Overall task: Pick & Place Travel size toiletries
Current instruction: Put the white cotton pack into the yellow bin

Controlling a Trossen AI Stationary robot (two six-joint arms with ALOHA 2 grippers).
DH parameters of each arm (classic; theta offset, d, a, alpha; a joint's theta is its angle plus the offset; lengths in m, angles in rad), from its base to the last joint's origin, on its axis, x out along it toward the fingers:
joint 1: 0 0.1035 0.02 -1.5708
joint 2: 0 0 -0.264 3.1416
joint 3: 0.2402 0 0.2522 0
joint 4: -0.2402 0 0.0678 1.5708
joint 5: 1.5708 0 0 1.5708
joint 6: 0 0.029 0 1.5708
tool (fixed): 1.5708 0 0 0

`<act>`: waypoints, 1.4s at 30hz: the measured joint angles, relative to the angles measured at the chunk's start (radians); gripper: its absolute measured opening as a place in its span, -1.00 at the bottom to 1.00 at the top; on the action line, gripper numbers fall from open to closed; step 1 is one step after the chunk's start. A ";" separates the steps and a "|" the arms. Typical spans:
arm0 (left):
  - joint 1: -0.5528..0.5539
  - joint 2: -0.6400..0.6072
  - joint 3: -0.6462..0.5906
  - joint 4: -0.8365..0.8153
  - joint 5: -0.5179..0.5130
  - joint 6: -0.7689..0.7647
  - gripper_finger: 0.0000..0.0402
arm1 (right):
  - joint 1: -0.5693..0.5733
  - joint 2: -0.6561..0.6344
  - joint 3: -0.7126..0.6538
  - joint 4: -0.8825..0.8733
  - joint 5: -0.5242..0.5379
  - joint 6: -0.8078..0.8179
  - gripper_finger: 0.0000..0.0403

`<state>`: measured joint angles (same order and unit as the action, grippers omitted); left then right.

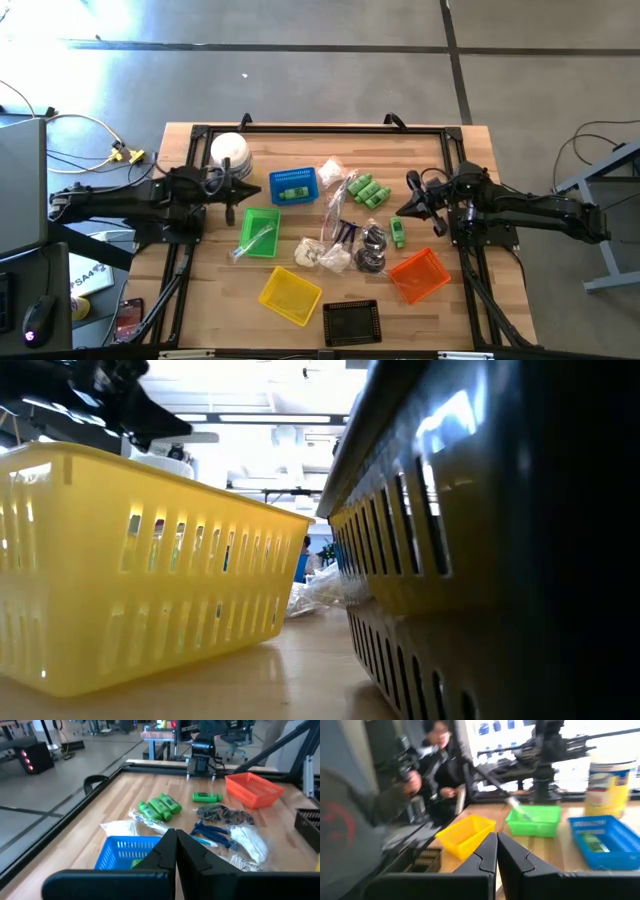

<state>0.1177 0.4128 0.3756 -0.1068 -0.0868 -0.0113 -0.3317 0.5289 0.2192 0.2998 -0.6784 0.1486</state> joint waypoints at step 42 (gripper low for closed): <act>0.000 -0.199 0.002 -0.222 -0.010 -0.046 -1.00 | 0.422 0.909 0.469 -0.165 0.650 0.005 0.15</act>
<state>0.1177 0.2134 0.3773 -0.3289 -0.0971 -0.0574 0.0901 1.4377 0.6882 0.1343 -0.0287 0.1539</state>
